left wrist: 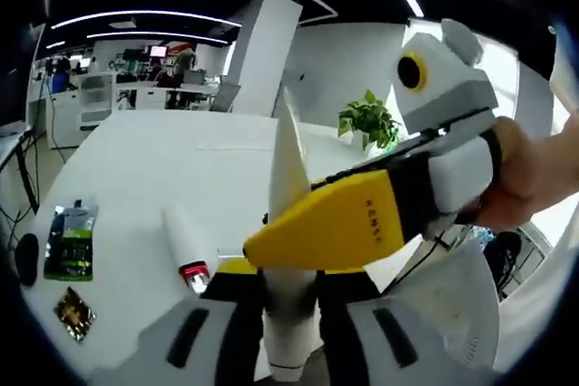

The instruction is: Arrange the skincare products in the storage area until every visible bottle or jar stands upright without overlapping.

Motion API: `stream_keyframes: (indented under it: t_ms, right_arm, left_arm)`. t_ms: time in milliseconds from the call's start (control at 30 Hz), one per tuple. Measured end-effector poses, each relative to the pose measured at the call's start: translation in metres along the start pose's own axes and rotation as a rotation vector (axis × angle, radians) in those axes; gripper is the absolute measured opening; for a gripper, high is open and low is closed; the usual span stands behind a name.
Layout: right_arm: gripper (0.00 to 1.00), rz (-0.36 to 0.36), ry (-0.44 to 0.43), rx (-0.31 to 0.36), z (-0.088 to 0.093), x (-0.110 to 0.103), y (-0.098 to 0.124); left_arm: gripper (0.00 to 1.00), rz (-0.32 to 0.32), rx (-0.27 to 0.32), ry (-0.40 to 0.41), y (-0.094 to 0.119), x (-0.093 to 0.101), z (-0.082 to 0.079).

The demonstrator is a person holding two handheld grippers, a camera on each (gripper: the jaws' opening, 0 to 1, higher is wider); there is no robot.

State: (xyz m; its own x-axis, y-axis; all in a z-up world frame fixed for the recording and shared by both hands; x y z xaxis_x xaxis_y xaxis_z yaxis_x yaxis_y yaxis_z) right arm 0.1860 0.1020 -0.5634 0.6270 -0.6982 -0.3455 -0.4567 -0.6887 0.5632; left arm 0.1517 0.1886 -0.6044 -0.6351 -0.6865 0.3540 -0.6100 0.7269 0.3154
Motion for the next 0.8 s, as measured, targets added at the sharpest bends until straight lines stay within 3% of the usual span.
stream_keyframes:
  t_ms: [200,333,400,533,700,800]
  right_arm:
    - [0.31,0.025,-0.024,0.056,-0.015,0.016,0.004]
    - [0.31,0.057,-0.034,0.078,-0.023,0.029,0.007]
    - [0.31,0.07,-0.045,0.092,-0.027,0.035,0.009]
    - [0.31,0.088,-0.062,0.118,-0.036,0.043,0.011]
    - [0.31,0.109,-0.061,0.131,-0.044,0.051,0.009]
    - [0.32,0.12,-0.083,0.147,-0.047,0.053,0.009]
  left_arm:
    - [0.17,0.01,-0.107,-0.088,0.01,-0.005,0.005]
    - [0.15,0.019,-0.222,-0.237,0.015,-0.004,0.015]
    - [0.14,0.035,-0.285,-0.32,0.017,-0.002,0.023]
    - [0.12,0.083,-0.342,-0.361,0.014,0.005,0.041]
    - [0.04,0.073,-0.393,-0.459,0.006,0.008,0.056]
    - [0.03,0.007,-0.478,-0.491,0.005,-0.001,0.062]
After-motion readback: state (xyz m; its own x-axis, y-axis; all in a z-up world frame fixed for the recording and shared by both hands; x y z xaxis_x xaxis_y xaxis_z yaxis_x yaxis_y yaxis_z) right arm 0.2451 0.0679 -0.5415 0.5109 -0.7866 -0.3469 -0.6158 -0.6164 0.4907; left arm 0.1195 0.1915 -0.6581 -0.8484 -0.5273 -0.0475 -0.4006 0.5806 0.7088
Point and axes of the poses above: the point that each gripper's makers call its tool centre point, and the gripper's own axes: y roughly backward along the fingers, x roughly to its right, z roughly out of its underside, the point moved 8 cm from there along y, roughly backward along the fingers, and after that the axes turned 11 degrees about z, right-handed, at the moved point
